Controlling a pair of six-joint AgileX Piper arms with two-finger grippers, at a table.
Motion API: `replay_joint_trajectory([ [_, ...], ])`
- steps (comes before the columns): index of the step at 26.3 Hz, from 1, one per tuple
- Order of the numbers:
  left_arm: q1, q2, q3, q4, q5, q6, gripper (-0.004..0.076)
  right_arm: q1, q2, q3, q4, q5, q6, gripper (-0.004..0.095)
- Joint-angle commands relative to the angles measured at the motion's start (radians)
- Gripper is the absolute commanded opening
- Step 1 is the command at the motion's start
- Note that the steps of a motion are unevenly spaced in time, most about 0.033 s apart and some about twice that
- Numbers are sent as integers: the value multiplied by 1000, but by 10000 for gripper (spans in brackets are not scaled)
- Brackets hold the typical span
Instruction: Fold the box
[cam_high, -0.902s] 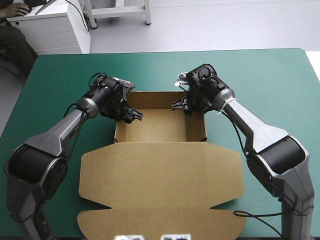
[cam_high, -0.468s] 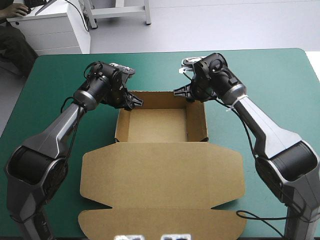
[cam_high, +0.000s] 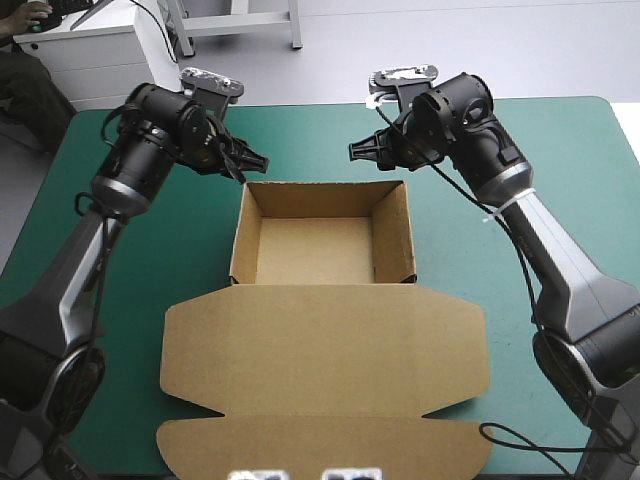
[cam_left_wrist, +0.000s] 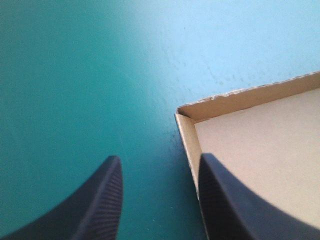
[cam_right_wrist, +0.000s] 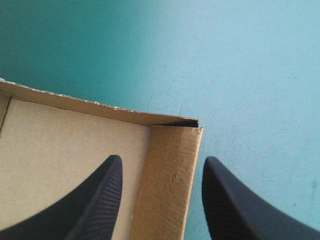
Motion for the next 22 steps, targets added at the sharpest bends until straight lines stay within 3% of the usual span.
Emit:
replay_joint_trajectory([
  [1,-4,-145,-30,8,39,30,170,-6,-59,-18,-13,-4,11,458],
  [3,-4,-209,-28,8,39,47,14,-6,-59,1,-14,-4,18,458],
  [4,-4,-230,-24,8,39,49,-4,-8,-59,10,-16,-4,18,458],
  [9,-4,-364,63,15,39,51,-8,-38,-59,84,13,-4,18,458],
  [15,-4,-538,338,14,24,47,-8,-69,-59,184,69,-4,18,458],
  [22,-4,-812,871,8,-191,-7,-8,-69,-31,248,89,-5,3,417],
])
